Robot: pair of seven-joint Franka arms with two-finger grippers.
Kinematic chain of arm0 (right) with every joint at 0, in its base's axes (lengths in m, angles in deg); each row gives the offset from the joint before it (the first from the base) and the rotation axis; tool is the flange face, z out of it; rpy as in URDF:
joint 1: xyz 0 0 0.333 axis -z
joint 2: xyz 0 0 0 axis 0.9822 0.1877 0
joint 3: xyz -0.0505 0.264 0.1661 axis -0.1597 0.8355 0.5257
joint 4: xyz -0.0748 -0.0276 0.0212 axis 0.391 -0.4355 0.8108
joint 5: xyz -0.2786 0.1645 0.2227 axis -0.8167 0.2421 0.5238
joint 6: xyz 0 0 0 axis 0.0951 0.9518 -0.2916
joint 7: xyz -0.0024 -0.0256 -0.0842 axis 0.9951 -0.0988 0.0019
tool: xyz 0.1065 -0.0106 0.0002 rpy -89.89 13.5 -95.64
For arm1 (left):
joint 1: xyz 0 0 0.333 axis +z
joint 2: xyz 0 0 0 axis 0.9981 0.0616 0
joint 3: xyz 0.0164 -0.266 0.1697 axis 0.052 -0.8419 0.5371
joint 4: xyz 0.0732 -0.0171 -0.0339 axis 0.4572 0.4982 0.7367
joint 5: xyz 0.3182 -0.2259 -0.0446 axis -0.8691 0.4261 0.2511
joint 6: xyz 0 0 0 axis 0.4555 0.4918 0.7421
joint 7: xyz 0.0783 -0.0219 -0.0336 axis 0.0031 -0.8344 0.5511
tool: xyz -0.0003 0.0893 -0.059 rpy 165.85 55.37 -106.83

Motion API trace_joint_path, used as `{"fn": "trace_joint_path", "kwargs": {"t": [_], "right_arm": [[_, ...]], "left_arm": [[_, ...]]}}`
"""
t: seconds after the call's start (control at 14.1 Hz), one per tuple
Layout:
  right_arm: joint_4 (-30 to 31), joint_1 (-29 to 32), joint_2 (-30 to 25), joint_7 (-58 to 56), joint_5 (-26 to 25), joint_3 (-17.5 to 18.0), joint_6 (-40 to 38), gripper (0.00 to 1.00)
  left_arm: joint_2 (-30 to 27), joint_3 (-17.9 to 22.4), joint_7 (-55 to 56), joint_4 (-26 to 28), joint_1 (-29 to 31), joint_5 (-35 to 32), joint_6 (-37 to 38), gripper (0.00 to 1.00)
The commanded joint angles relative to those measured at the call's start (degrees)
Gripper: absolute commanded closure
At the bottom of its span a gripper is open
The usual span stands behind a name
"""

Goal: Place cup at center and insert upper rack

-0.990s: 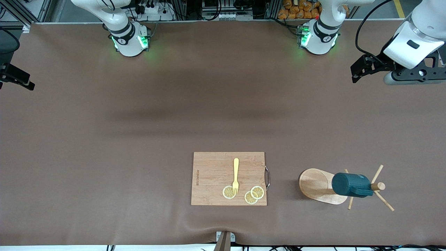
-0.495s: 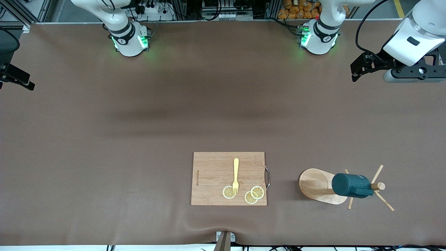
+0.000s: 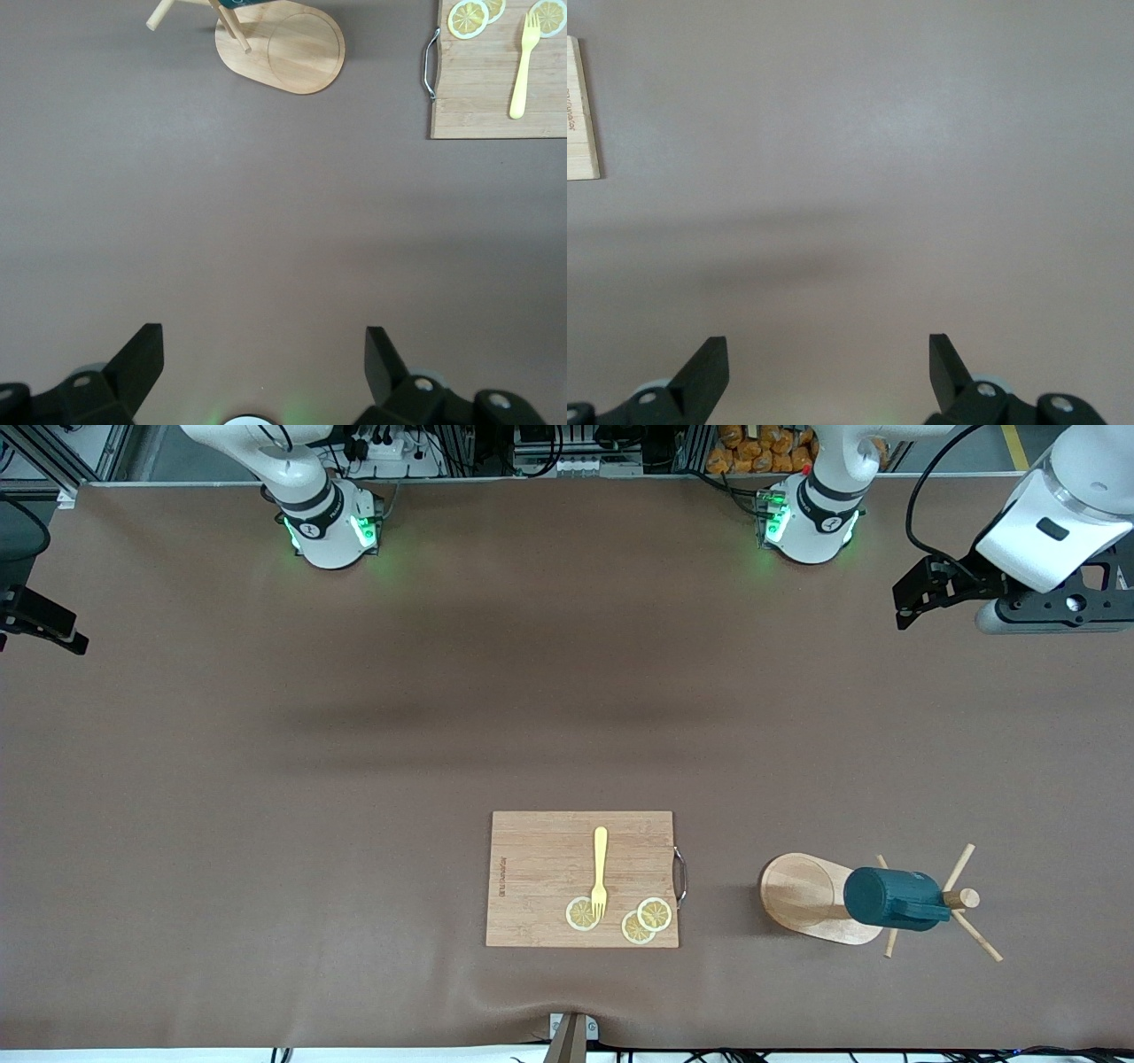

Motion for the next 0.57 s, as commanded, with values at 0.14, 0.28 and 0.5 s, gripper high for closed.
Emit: {"fn": "trace_joint_path", "kwargs": {"t": [0.14,0.28,0.5], "right_arm": [[-0.8,1.2,0.3,0.2,0.6,0.7,-0.7,0.00],[-0.8,1.1,0.3,0.2,0.5,0.7,-0.7,0.00],[-0.8,1.1,0.3,0.2,0.6,0.7,-0.7,0.00]], "left_arm": [[-0.6,0.2,-1.3,-1.1,-0.1,-0.8,1.3,0.00],[-0.5,0.1,-1.3,-1.4,-0.2,-0.7,1.3,0.00],[-0.5,0.0,-0.9,-1.4,-0.5,-0.7,1.3,0.00]]}}
